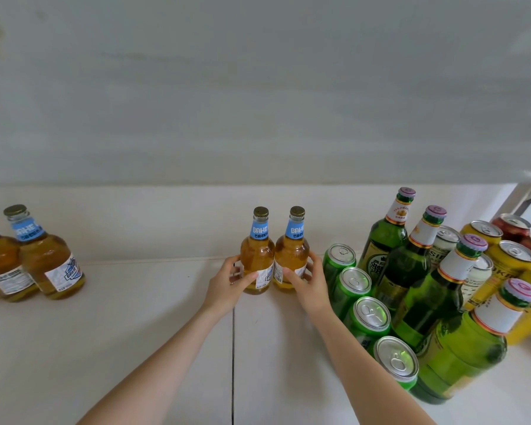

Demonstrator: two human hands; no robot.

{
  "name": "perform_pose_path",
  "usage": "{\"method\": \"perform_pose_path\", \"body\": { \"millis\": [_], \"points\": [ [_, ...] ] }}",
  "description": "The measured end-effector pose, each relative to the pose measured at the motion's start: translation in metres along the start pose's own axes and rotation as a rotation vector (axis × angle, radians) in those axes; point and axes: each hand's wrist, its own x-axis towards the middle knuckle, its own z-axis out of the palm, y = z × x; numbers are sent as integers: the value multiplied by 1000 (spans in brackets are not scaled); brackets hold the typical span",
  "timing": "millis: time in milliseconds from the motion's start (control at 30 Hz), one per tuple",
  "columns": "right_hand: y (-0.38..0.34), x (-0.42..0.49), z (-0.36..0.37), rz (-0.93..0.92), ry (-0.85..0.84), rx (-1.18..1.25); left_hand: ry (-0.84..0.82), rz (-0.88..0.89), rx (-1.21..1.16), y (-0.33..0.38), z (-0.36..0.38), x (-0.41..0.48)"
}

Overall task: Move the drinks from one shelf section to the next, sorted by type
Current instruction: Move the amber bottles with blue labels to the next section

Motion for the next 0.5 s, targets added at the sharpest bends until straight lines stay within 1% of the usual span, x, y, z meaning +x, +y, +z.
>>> {"method": "perform_pose_path", "body": {
  "millis": [133,233,333,500],
  "points": [
    [-1,-1,-1,9,35,-38,-39,29,82,-2,-6,-1],
    [-1,-8,-1,26,86,-120,-38,74,216,-4,-11,-4],
    [0,-18,-2,60,138,-272,-22,127,441,-7,-17,-12],
    [0,-51,-2,-38,116,-552,27,238,869,-14,-31,-37]
  ]
}}
